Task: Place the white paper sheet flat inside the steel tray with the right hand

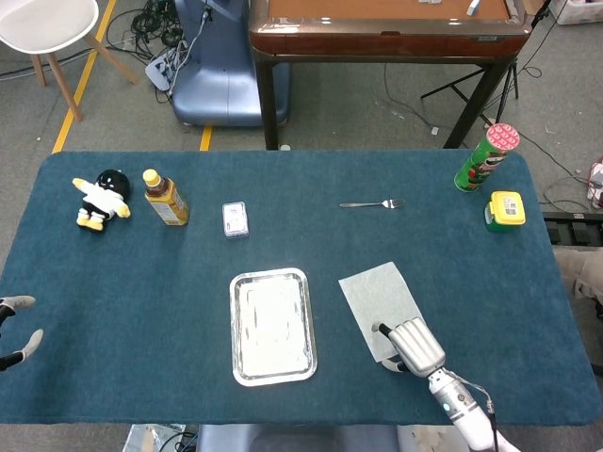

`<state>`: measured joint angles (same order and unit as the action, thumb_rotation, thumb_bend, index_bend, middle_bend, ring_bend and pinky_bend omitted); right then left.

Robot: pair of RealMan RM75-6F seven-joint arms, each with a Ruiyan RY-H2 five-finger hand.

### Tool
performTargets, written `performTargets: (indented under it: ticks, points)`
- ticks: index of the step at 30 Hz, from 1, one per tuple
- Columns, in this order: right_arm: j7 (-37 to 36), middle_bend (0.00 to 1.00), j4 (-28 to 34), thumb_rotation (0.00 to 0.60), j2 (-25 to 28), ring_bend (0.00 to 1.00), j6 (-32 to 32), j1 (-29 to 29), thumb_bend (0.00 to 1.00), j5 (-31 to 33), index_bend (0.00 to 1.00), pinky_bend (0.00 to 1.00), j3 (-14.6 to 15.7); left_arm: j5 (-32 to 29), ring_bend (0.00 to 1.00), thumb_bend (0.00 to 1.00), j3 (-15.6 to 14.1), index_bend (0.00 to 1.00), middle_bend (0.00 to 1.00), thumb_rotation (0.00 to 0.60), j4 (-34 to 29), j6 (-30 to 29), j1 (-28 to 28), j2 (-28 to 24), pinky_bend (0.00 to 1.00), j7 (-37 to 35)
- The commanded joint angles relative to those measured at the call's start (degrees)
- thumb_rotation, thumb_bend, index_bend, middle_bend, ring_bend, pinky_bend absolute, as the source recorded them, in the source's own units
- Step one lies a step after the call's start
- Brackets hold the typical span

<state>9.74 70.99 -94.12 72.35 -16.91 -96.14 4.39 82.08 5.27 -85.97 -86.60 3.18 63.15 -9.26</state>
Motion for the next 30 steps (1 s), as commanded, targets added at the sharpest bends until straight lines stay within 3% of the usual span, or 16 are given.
performTargets:
  ticks: [1,11,23,30]
  points:
    - [-0.16,1.0,-0.1,0.6,-0.09,1.0,0.02,-0.04,0.08,0.03,0.37,1.0,0.03,0.0,0.38,0.28,-0.02,0.35,0.38,0.6,-0.01,0.04,0.0,-0.01,0.55,-0.08]
    - [-0.68,1.0,-0.35,0.6,-0.26,1.0,0.02,-0.07,0.26,0.45,0.41,1.0,0.08,-0.02,0.38,0.28,-0.01,0.35,0.38,0.6,0.02,0.06,-0.02,-0.02,0.55,-0.05]
    - [-1.5,1.0,-0.21,0.6,-0.26,1.0,0.23,-0.17,0.32,0.56,0.46,1.0,0.14,-0.04,0.38,0.28,0.02,0.35,0.38,0.6,0.06,0.08,-0.02,0.01,0.55,-0.08]
    - [-1.45,1.0,-0.06,0.6,-0.34,1.0,0.21,-0.24,0.46,0.64,0.48,1.0,0.17,-0.07,0.38,0.28,0.02,0.35,0.38,0.6,0.12,0.15,-0.01,0.0,0.55,-0.17]
